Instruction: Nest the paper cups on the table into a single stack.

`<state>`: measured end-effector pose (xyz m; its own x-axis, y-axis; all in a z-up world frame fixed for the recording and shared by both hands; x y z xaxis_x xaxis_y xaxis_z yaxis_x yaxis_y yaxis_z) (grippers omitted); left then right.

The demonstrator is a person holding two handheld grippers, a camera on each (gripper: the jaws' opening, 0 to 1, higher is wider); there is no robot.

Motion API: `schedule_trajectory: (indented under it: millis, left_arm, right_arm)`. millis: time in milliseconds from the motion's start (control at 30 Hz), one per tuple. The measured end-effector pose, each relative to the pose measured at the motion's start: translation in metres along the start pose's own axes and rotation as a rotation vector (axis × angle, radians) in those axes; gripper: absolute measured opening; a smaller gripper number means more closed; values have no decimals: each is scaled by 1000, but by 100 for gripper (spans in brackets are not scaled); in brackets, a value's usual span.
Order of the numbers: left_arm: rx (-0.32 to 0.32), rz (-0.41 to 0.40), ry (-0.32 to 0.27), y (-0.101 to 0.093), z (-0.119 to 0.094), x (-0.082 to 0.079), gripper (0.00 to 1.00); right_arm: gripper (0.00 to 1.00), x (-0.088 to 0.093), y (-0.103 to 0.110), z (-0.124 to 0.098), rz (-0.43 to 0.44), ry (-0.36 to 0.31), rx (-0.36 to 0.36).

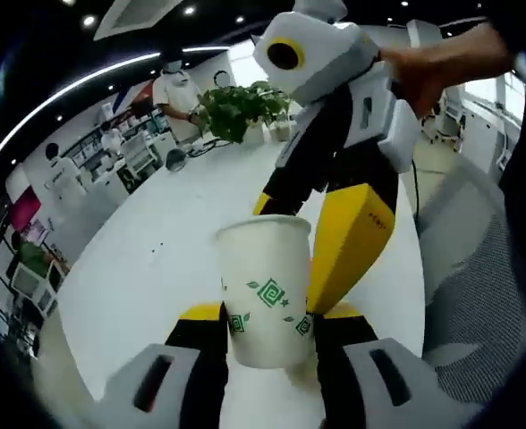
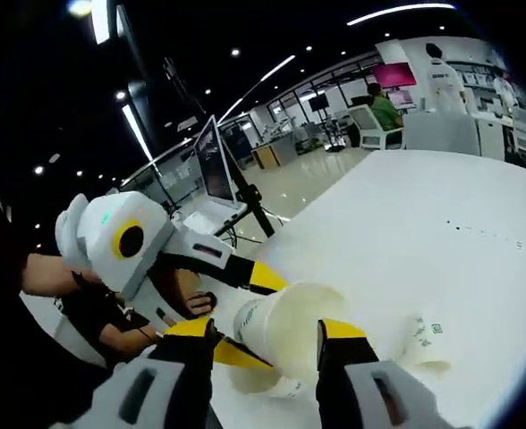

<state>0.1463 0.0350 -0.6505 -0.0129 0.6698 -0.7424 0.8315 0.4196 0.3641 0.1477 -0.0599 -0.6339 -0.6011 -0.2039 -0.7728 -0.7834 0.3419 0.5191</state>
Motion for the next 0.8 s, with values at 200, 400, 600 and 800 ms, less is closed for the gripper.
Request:
schedule_trajectory:
  millis: [200,400,600,800]
  left_arm:
    - [16,55,-12,-11,-5,-7,36]
    - [33,70,-32,-18,-8,-12,36]
    - [27,68,-32,-18,-9,-9,37]
    - [12,28,-5,-18,-13,-2,44]
  right_arm:
    - [25,2,6,3,49,4,-60]
    - [1,5,15,7,68,1,-88]
    - [0,7,15,8,52,29,-87]
    - [0,7,20,10,28,46,-76]
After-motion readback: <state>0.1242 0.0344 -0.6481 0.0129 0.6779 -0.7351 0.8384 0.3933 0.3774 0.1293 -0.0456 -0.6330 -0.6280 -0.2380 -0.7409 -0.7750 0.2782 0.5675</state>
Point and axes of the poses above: the point that each gripper's makers call its tool centre point, and the gripper's own axes: z roughly forward along the fingers, y roughly to its left, x roughly out of its underside, the point moved 7 cm from there along -z, roughly backward along the fingers, and after that the axes turned 10 degrees about -x, right-handed, at the moved point
